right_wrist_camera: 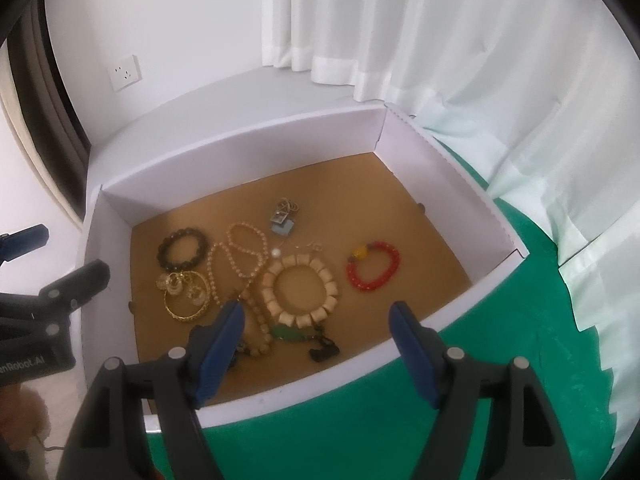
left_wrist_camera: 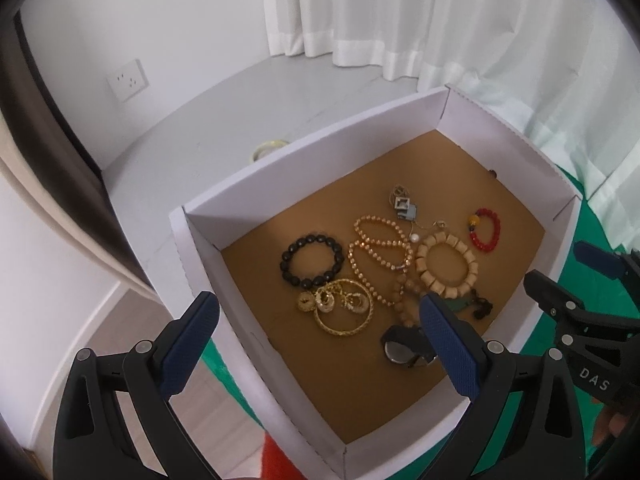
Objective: Organize jewelry
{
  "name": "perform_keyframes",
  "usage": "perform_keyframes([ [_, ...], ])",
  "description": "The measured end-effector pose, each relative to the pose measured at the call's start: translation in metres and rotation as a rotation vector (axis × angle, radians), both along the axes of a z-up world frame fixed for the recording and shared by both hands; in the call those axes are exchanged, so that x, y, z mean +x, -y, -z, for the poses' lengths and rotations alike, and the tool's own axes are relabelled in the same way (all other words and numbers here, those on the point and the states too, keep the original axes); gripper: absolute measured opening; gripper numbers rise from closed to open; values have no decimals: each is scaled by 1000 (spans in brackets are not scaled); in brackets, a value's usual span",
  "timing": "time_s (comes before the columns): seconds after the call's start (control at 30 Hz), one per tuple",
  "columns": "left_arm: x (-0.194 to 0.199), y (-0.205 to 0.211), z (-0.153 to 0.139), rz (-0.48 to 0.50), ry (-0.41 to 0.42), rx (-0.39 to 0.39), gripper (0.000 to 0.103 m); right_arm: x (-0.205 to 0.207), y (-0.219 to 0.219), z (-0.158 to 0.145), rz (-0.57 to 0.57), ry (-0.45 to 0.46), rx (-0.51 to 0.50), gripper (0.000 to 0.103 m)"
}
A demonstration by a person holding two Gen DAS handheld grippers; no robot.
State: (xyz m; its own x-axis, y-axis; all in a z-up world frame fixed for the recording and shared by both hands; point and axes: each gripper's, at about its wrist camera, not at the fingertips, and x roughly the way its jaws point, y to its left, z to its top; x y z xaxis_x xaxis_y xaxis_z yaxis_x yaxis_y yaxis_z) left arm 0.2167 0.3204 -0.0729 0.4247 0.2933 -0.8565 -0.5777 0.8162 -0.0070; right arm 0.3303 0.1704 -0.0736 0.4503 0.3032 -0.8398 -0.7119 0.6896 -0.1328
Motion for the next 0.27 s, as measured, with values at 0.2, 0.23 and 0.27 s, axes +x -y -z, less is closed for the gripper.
perform_keyframes([
  [0.2,0,0,10,-3,-2,-18,101,1,0,2,-3,-9,10,76],
  [0.23,0,1,9,-12,-5,-4,101,1,0,2,-3,-11,12,76],
  [0.27,0,0,9,-21,-6,2,100,1,0,2,-5,-13,14,76],
])
